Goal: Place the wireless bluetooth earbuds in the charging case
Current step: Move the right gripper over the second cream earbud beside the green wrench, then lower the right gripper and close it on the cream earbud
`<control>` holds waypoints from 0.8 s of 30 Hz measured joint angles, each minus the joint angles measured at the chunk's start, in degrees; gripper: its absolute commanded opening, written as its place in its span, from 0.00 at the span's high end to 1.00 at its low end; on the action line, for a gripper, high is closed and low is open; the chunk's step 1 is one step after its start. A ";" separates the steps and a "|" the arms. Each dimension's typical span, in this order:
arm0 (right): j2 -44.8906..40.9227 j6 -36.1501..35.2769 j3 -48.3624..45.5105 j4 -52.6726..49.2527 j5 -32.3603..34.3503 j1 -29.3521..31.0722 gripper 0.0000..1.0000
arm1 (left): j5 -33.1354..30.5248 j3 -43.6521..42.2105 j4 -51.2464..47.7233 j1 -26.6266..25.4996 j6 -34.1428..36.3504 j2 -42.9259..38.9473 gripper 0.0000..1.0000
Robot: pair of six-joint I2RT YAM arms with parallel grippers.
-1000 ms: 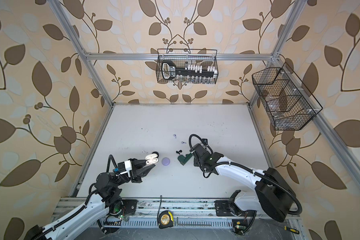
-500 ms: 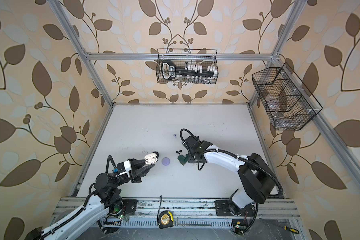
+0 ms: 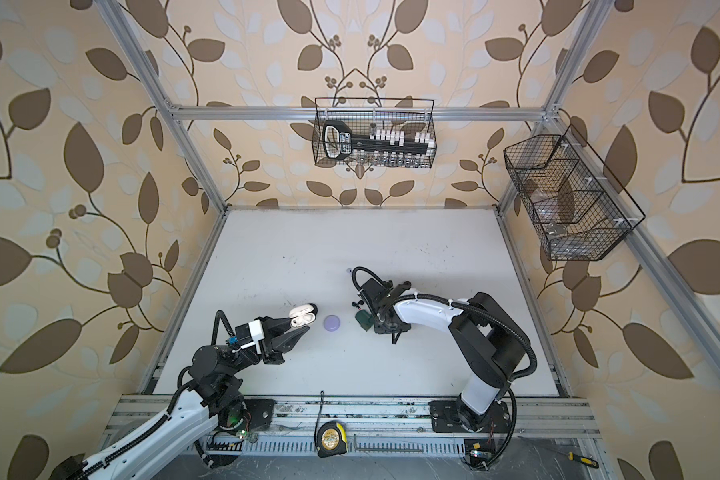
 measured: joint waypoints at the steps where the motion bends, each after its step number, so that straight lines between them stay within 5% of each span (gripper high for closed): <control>1: 0.02 -0.02 0.00 0.15 0.04 0.11 0.55 | -0.02 0.00 0.00 0.00 0.04 0.00 1.00; 24: -0.39 1.95 -1.66 4.50 0.76 2.54 0.65 | -1.07 0.00 0.02 0.00 0.26 0.15 1.00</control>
